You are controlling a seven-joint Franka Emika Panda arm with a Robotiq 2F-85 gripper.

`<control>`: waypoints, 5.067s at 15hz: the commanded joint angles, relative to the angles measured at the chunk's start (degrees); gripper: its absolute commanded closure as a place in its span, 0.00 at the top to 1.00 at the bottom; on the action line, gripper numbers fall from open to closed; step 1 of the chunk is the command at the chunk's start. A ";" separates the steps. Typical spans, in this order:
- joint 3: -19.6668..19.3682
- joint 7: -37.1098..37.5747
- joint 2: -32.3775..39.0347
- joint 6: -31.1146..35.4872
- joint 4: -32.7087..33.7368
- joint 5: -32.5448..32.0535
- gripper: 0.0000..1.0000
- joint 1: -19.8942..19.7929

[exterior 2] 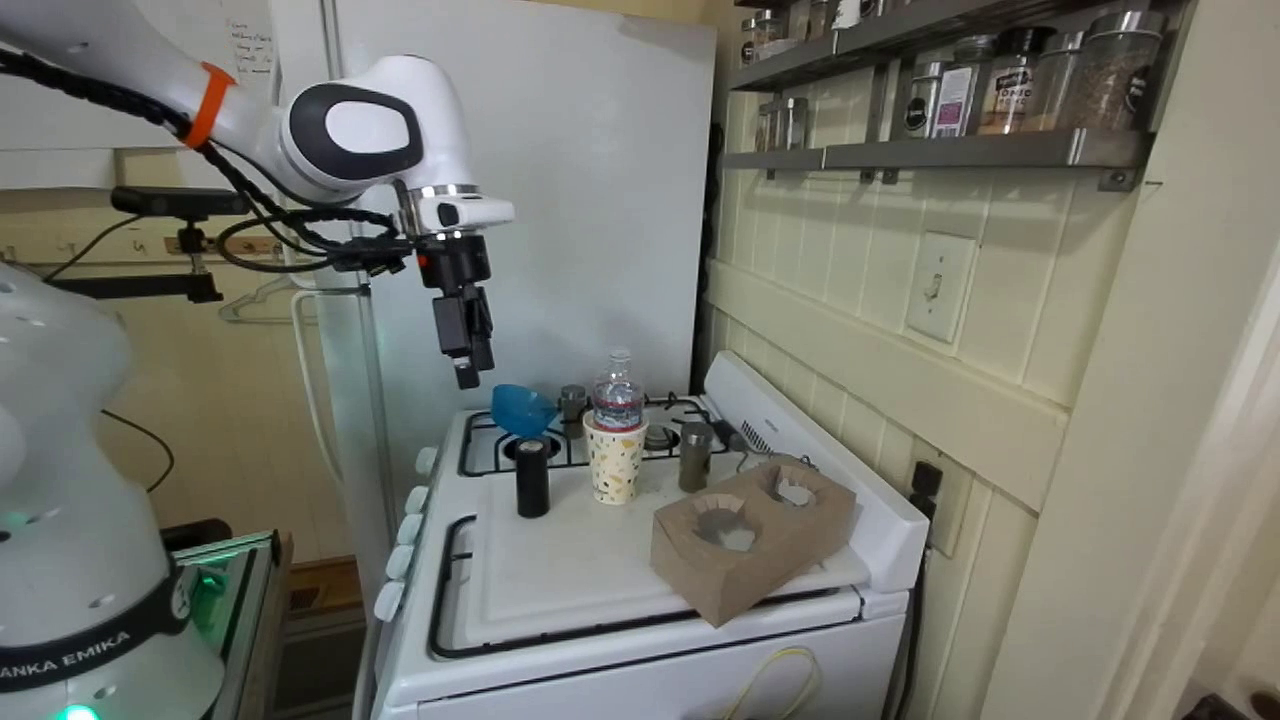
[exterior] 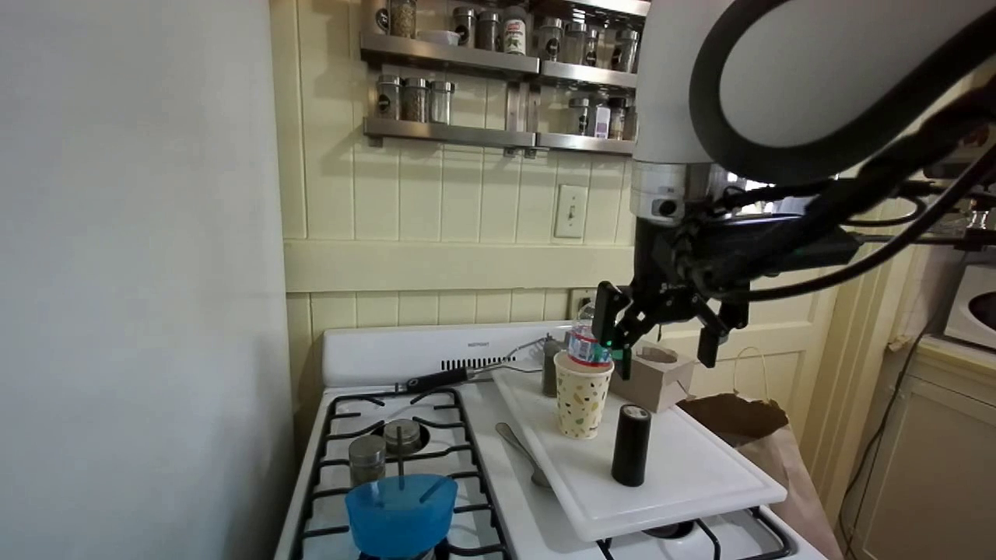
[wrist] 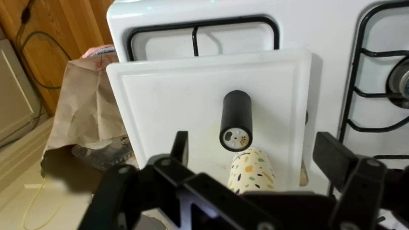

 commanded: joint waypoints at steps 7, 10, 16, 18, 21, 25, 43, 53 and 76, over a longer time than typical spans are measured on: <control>3.05 11.77 0.74 -0.15 -1.27 -0.38 1.00 0.35; 2.75 5.17 3.92 2.53 -1.23 -3.14 1.00 1.38; 3.03 -2.36 6.86 19.63 -1.29 -11.60 1.00 -0.86; 2.64 -3.30 8.80 27.64 -1.34 -12.05 1.00 -1.91; 3.33 -3.52 7.78 26.09 -1.34 -10.20 1.00 -2.19; 0.62 -8.19 9.30 20.78 -1.36 -7.39 1.00 -0.57; -10.49 -25.99 23.21 27.72 -1.41 2.28 1.00 0.96; -11.18 -28.71 25.06 26.63 -1.41 3.00 0.42 1.15; -16.81 -31.99 9.25 14.00 -0.90 -9.04 0.18 -9.59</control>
